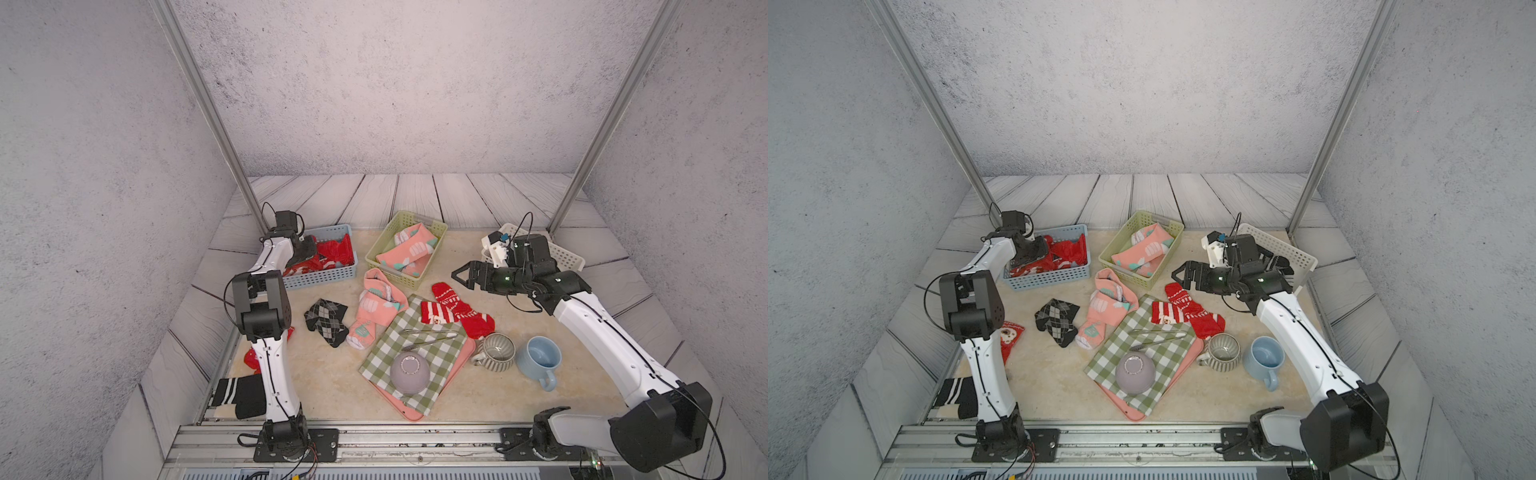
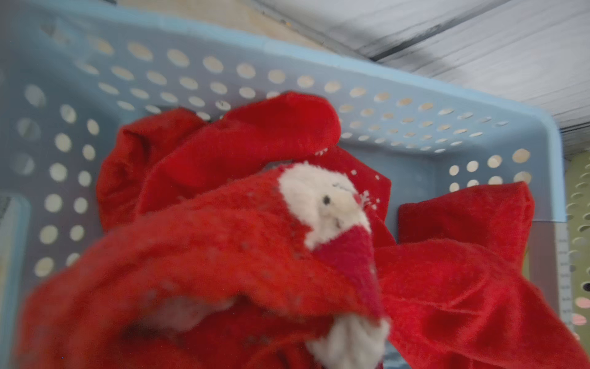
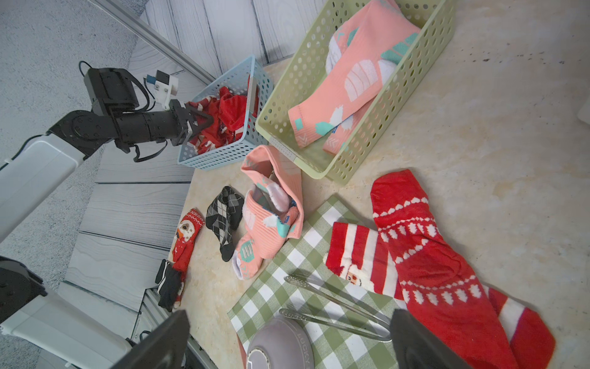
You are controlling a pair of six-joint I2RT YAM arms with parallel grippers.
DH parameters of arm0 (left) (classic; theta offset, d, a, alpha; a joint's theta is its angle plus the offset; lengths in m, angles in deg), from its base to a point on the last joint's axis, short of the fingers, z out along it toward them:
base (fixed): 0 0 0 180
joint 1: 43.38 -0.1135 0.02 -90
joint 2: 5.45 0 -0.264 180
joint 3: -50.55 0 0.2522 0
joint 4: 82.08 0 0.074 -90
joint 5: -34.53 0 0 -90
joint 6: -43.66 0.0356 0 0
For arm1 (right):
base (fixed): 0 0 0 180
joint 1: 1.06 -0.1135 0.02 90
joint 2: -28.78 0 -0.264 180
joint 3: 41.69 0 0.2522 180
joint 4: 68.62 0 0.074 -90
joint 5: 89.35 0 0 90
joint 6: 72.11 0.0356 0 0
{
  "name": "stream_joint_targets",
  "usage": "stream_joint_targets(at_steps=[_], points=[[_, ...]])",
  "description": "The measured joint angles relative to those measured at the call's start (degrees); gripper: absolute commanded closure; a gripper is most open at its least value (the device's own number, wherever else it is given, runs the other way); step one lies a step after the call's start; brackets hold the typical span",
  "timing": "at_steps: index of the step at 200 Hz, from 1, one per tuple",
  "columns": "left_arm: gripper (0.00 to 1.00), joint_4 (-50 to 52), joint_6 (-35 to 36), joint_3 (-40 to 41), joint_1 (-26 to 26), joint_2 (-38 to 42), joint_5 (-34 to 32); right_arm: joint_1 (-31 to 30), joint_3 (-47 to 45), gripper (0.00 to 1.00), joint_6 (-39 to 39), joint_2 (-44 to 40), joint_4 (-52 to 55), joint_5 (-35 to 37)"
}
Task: Sort the socks into the basket by color
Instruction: Place the sock in the bin, then pick up the sock from the center of the board.
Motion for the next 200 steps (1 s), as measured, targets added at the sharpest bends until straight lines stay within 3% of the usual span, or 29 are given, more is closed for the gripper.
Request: stream_joint_targets(at_steps=[35,66,72,94,97,99,102,152,200], points=[[0.40,0.5,-0.8,2.8,-0.1,0.3,0.8,0.0,0.0,0.01,0.0,0.1,-0.4,-0.5],[0.31,0.4,-1.0,5.7,-0.1,2.8,1.3,0.0,0.0,0.01,0.1,0.1,-0.9,-1.1],[0.24,0.4,-1.0,6.0,-0.1,3.7,1.3,0.0,0.0,0.01,0.1,0.1,-0.9,-1.1],[0.22,-0.2,-1.2,6.8,-0.1,7.3,1.6,0.0,-0.1,0.01,0.2,0.1,-1.3,-1.3],[0.16,-0.3,-1.2,6.9,-0.1,7.7,1.6,0.0,-0.2,0.01,0.3,0.1,-1.3,-1.3],[0.05,-0.4,-1.2,7.0,-0.1,8.2,1.6,0.0,-0.2,0.01,0.3,0.1,-1.3,-1.3],[0.00,-0.5,-1.2,7.0,-0.1,8.6,1.6,0.0,-0.2,0.01,0.3,0.1,-1.3,-1.3],[0.00,-2.6,-1.4,8.8,-0.1,14.7,2.4,0.0,-1.1,0.01,1.2,0.0,-2.2,-2.6],[0.00,-4.7,-1.5,16.8,0.6,21.0,4.2,0.0,-1.2,0.01,1.2,0.5,-2.6,-2.8]])
